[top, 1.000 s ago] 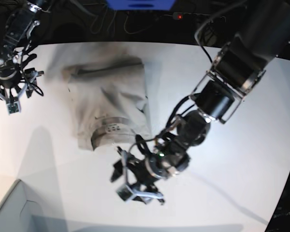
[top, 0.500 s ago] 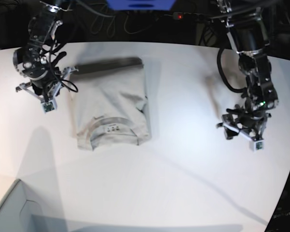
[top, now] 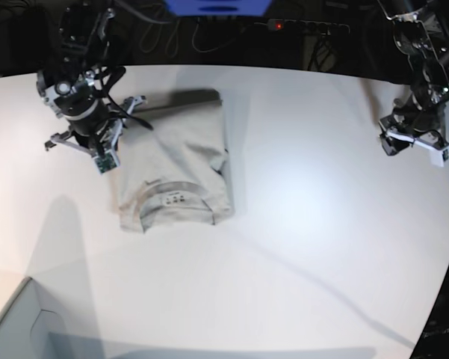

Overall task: Layout the t-shirt on the table in an organized manner, then fold the t-shirt properly
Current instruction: 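Raise the left gripper away and move the right gripper over the collar end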

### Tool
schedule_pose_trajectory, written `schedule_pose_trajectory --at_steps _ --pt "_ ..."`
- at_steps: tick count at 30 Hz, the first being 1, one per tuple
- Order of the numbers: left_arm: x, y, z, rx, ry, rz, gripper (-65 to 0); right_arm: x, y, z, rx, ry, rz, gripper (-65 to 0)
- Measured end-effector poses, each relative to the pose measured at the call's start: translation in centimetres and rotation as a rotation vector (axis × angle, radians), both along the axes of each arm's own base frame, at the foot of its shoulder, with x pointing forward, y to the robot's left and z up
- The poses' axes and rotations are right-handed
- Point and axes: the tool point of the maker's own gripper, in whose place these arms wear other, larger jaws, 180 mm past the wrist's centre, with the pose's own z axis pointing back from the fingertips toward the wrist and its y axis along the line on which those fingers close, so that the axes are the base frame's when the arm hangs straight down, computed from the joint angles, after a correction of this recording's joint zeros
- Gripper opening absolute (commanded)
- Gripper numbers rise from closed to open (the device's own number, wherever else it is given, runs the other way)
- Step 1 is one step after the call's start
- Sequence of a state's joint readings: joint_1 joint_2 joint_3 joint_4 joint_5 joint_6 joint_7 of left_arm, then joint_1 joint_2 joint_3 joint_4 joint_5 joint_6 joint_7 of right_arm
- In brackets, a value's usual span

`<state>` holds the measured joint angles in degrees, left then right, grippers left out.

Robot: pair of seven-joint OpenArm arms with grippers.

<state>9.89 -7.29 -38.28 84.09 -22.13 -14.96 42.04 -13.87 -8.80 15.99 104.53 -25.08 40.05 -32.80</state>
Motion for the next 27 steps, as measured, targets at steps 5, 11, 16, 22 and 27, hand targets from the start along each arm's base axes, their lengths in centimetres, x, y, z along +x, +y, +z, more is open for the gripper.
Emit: schedule_pose_trajectory --at_steps 5,11,16,22,27 --pt "-0.2 0.0 -0.1 0.0 0.003 -0.001 -29.9 -0.8 1.0 -1.9 0.029 0.055 0.014 -65.0" --pt "-0.5 -0.1 -0.3 -0.002 0.01 0.001 -29.9 -1.2 1.6 -3.9 0.054 0.108 0.022 -65.0" --pt "-0.5 -0.2 -0.4 -0.006 0.01 0.002 -29.9 -0.9 1.8 -3.9 0.057 0.106 0.027 -65.0" --pt "-0.6 -0.4 -0.5 -0.009 0.013 0.001 -29.9 -1.5 3.8 -5.4 0.093 0.146 0.072 -65.0" --pt "-0.6 -0.3 -0.5 -0.009 0.013 0.001 -29.9 -1.2 3.5 -5.0 0.091 0.123 0.068 -65.0"
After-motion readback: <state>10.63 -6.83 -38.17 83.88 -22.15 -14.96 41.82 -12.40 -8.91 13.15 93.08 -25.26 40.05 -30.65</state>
